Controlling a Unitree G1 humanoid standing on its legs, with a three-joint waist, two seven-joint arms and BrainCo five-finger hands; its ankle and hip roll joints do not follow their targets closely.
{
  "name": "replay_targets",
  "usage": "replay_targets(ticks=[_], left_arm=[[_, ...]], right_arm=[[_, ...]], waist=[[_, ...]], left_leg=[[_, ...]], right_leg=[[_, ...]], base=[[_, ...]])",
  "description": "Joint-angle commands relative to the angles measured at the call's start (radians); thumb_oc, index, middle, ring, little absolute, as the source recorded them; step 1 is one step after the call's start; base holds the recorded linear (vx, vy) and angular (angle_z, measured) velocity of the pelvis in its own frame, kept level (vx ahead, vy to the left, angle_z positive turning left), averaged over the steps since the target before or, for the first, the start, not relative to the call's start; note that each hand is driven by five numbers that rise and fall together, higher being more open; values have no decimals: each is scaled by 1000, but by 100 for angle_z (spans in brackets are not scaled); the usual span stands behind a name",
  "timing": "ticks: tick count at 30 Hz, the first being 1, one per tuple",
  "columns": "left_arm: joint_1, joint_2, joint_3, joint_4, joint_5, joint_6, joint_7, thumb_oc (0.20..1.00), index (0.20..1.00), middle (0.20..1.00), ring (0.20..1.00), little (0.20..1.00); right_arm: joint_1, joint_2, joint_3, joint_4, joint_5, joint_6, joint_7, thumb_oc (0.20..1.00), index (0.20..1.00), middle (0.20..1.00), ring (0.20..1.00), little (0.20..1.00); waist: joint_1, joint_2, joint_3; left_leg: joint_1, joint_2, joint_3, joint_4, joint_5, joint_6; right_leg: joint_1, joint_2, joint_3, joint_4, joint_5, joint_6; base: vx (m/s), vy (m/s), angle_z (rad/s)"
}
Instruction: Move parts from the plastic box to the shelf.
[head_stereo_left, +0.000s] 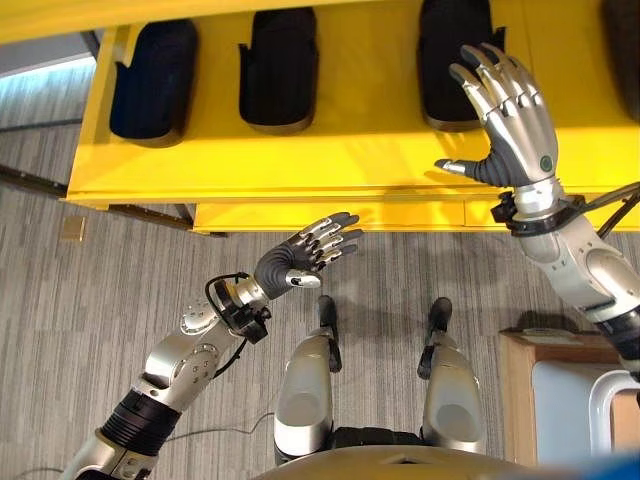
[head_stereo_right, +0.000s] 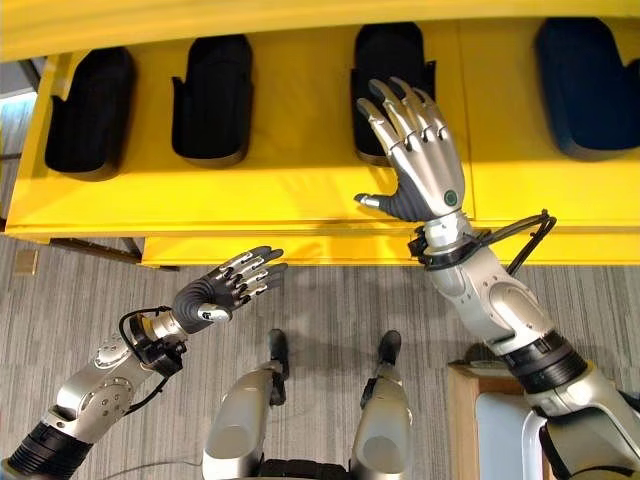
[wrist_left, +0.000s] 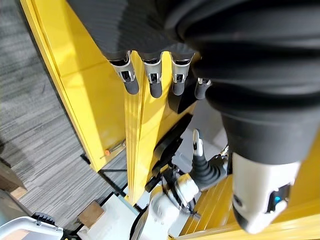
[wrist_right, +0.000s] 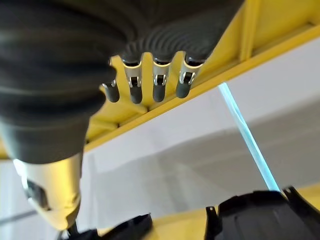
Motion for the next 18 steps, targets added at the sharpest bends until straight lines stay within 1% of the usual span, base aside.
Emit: replay_targets(ticks=[1, 2, 3, 4, 5, 6, 7, 8, 9, 10, 11, 12, 13, 15, 16, 18], left_arm=[[103, -39, 53, -122, -39, -133, 77, 1000, 1000, 1000, 1000, 1000], [133, -47, 73, -136, -31, -159, 92, 1000, 1000, 1000, 1000, 1000], [140, -49, 77, -138, -28, -161, 93, 1000, 1000, 1000, 1000, 1000], [158, -50, 86, -142, -23, -172, 94, 1000, 1000, 1000, 1000, 1000], [212, -54, 112, -150, -53, -243, 56, 1000, 1000, 1000, 1000, 1000], [222, -56, 117, -151, -65, -250, 39, 1000, 1000, 1000, 1000, 1000], [247, -59, 126, -153, -81, -270, 1, 1000, 1000, 1000, 1000, 1000], [292, -69, 141, -155, -85, -283, -15, 1000, 1000, 1000, 1000, 1000], [326, -81, 149, -139, -62, -294, -31, 1000, 1000, 1000, 1000, 1000], [360, -91, 161, -124, -31, -320, -38, 1000, 1000, 1000, 1000, 1000], [366, -90, 163, -123, -32, -320, -41, 1000, 1000, 1000, 1000, 1000], [378, -89, 176, -111, -32, -323, -54, 1000, 1000, 1000, 1000, 1000], [378, -88, 180, -104, -37, -329, -59, 1000, 1000, 1000, 1000, 1000], [375, -88, 186, -88, -38, -319, -52, 1000, 1000, 1000, 1000, 1000], [371, -90, 188, -75, -23, -314, -37, 1000, 1000, 1000, 1000, 1000], [373, -97, 189, -61, -34, -298, -40, 1000, 1000, 1000, 1000, 1000]], right_arm=[[123, 44, -99, -157, 147, -136, 37, 1000, 1000, 1000, 1000, 1000], [215, 68, -121, -186, 238, -151, 52, 1000, 1000, 1000, 1000, 1000], [229, 73, -123, -188, 257, -155, 50, 1000, 1000, 1000, 1000, 1000], [267, 84, -134, -188, 312, -169, 57, 1000, 1000, 1000, 1000, 1000], [377, 118, -161, -182, 477, -207, 80, 1000, 1000, 1000, 1000, 1000], [397, 125, -167, -180, 503, -216, 98, 1000, 1000, 1000, 1000, 1000], [442, 139, -179, -175, 593, -221, 136, 1000, 1000, 1000, 1000, 1000], [513, 175, -192, -143, 821, -211, 212, 1000, 1000, 1000, 1000, 1000], [575, 223, -205, -98, 1002, -172, 304, 1000, 1000, 1000, 1000, 1000], [621, 268, -217, -68, 1047, -162, 346, 1000, 1000, 1000, 1000, 1000], [630, 273, -218, -66, 1043, -166, 347, 1000, 1000, 1000, 1000, 1000], [651, 292, -232, -60, 1039, -155, 363, 1000, 1000, 1000, 1000, 1000], [653, 298, -235, -54, 1058, -143, 378, 1000, 1000, 1000, 1000, 1000], [644, 318, -229, -23, 1081, -114, 381, 1000, 1000, 1000, 1000, 1000], [634, 336, -222, 1, 1121, -85, 397, 1000, 1000, 1000, 1000, 1000], [630, 357, -218, 24, 1126, -72, 404, 1000, 1000, 1000, 1000, 1000]], waist=[[-21, 3, -58], [-34, -5, -73], [-35, -6, -76], [-40, -10, -85], [-51, -26, -116], [-53, -29, -123], [-55, -35, -138], [-59, -52, -169], [-62, -69, -209], [-61, -82, -247], [-60, -84, -255], [-61, -92, -278], [-61, -95, -285], [-61, -98, -300], [-60, -101, -313], [-58, -105, -325]], left_leg=[[35, -27, -25, -33, -15, 53], [60, -23, -16, -53, -15, 54], [66, -22, -13, -59, -13, 54], [78, -18, -10, -71, -10, 53], [109, -5, 4, -106, 3, 46], [115, -3, 8, -114, 7, 44], [130, 2, 15, -134, 17, 39], [159, 9, 29, -169, 33, 29], [188, 18, 48, -212, 51, 17], [213, 30, 67, -253, 73, 3], [217, 32, 70, -259, 76, 0], [228, 39, 81, -266, 76, -7], [233, 41, 84, -266, 73, -10], [246, 44, 92, -266, 66, -14], [259, 45, 99, -266, 59, -16], [269, 46, 103, -266, 52, -17]], right_leg=[[30, 47, 21, 234, -227, 4], [46, 49, 27, 215, -223, 9], [50, 50, 28, 210, -221, 10], [58, 50, 29, 197, -216, 14], [82, 48, 27, 157, -197, 26], [88, 48, 27, 146, -193, 28], [102, 47, 27, 122, -181, 35], [133, 40, 18, 71, -158, 49], [163, 35, 6, 13, -129, 64], [189, 31, -10, -47, -96, 77], [195, 31, -15, -60, -89, 80], [214, 26, -29, -103, -64, 90], [221, 25, -35, -119, -55, 93], [234, 22, -43, -146, -40, 99], [246, 21, -51, -162, -31, 101], [257, 19, -57, -173, -27, 103]], base=[[78, 122, -15], [78, 101, -22], [75, 45, -26], [104, 1, -21], [110, -7, -13], [121, -20, -17], [118, -40, -22], [184, -100, -25], [215, -144, -33], [159, -126, -30], [103, -90, -29], [43, -44, -9], [50, -41, -2], [45, -23, 2], [55, -31, 3], [57, -33, 4]])
